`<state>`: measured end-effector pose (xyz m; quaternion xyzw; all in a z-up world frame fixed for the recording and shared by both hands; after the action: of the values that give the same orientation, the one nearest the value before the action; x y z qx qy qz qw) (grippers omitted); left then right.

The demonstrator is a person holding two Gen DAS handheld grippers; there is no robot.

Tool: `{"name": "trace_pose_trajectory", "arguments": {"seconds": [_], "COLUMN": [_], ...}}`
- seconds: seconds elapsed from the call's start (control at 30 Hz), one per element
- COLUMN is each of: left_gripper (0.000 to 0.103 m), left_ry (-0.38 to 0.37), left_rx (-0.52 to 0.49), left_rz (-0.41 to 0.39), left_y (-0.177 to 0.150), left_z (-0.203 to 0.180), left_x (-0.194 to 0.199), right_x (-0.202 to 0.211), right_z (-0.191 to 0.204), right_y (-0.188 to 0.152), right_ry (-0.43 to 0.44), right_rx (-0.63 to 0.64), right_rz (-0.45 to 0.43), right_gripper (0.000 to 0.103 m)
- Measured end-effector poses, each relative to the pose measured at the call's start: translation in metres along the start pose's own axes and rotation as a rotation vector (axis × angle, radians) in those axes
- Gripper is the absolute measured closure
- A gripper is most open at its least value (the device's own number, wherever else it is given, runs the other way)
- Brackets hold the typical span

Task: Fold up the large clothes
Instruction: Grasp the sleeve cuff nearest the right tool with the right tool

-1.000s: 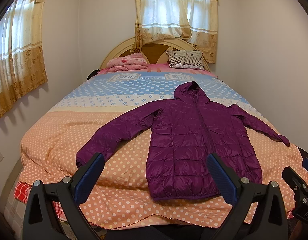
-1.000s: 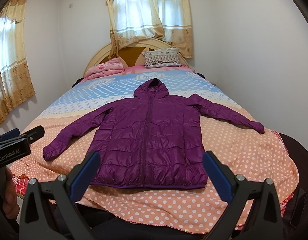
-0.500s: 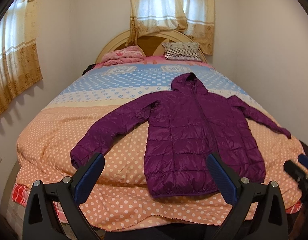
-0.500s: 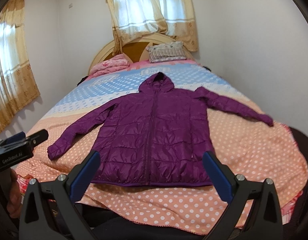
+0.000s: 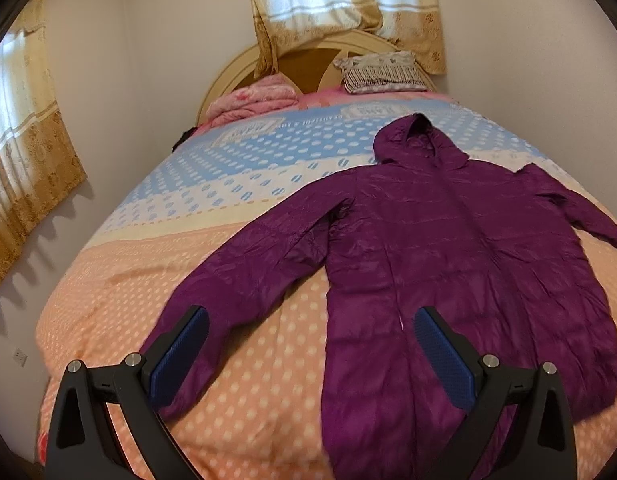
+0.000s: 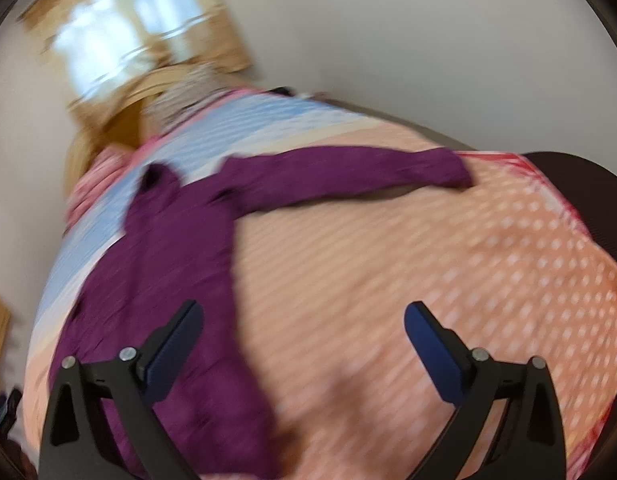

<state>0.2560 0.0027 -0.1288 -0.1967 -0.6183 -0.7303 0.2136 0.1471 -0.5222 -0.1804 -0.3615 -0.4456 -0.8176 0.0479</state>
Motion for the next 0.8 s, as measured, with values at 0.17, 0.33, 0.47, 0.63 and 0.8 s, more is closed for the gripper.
{"name": "trace_pose_trajectory", "arguments": {"seconds": [0.17,0.33,0.47,0.63,0.8], "left_gripper": [0.001,0.001,0.001,0.001,0.001], "left_ry": [0.033,0.112,0.17,0.199,0.219], "left_rx": [-0.013,-0.035,-0.043,-0.082,-0.048], "left_rz": [-0.031,-0.02,0.002,0.066,0.127], "left_y": [0.026,0.042,0.045,0.035,0.023], "left_z": [-0.013,-0.016,-0.014,-0.018,-0.004], "left_x": [-0.055,-0.109,-0.14,-0.178,-0.196], "right_x": [-0.041,-0.068,-0.093,-0.127,-0.117], "right_z": [-0.064,-0.091,-0.102,-0.116,-0.115], "right_y": [0.054,0.084,0.094,0.086,0.092], "right_ry": [-0.147,-0.225,-0.248,-0.263,-0.205], "right_rx": [-0.088,-0.118,-0.109,-0.083,-0.097], "right_rz": [-0.031,-0.031,0.003,0.127,0.093], "right_gripper": [0.015,0.023,0.025,0.066,0.089]}}
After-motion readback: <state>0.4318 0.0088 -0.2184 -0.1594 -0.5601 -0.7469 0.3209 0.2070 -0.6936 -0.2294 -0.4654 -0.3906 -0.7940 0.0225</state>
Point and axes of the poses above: each gripper's, at about its wrist camera, not at the fingertips, and x roughly against the way its jaws point, z to its left, y to its top, the point moved 6 cm from there along -x, roughly the way its jaws point, and after that the axes turned 6 degrees about -z, right-handed, at the moved point
